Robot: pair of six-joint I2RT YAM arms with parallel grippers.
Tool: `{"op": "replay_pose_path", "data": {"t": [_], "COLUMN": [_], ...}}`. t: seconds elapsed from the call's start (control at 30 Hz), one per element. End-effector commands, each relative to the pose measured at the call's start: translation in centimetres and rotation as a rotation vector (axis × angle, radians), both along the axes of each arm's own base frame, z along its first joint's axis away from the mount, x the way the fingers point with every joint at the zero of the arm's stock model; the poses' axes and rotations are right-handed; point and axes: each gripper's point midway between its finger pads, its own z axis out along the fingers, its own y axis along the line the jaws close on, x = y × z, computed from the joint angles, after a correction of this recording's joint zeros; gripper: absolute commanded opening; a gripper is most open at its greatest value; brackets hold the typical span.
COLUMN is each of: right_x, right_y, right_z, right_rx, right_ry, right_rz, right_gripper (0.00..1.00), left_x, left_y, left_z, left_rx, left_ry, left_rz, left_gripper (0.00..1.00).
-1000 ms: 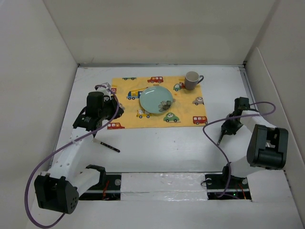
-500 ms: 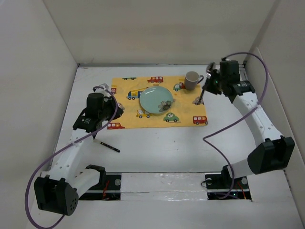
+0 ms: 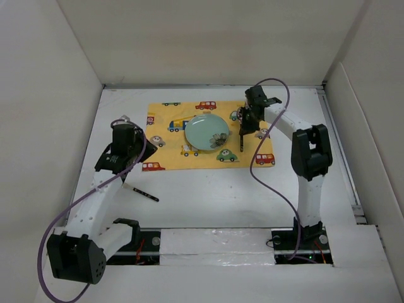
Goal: Set the dinner table for one person
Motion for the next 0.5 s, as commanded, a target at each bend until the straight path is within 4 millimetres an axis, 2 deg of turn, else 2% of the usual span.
{"op": "replay_pose_path", "data": {"t": [0.0, 0.03, 0.13, 0.27, 0.47], "right_x": [3.1, 3.3, 3.5, 3.2, 3.1], "right_y": [1.3, 1.4, 1.6, 2.1, 2.3], "right_z": [3.6, 3.2, 1.5, -0.1, -1.9], "right_rx": [0.022, 0.019, 0.012, 0.012, -0.020], "right_ry": [-0.125, -0.123, -0.083, -0.059, -0.008], "right_rz": [0.032, 0.032, 0.041, 0.048, 0.046], "right_gripper": [0.00, 0.00, 0.00, 0.00, 0.03], "left_x": [-1.6, -2.5, -4.2, -6.5, -8.9], "left_y": [1.0, 1.4, 2.1, 4.4, 5.0], "left_z": [-0.4, -1.3, -2.7, -5.2, -8.6], "left_rx": [-0.021, -0.010, -0.009, -0.025, -0.052], "left_ry": [0.042, 0.089, 0.165, 0.289, 0.490], "left_rz": [0.098, 0.120, 0.182, 0.294, 0.329], "left_gripper": [0.19, 0.30, 0.50, 0.57, 0.55]}}
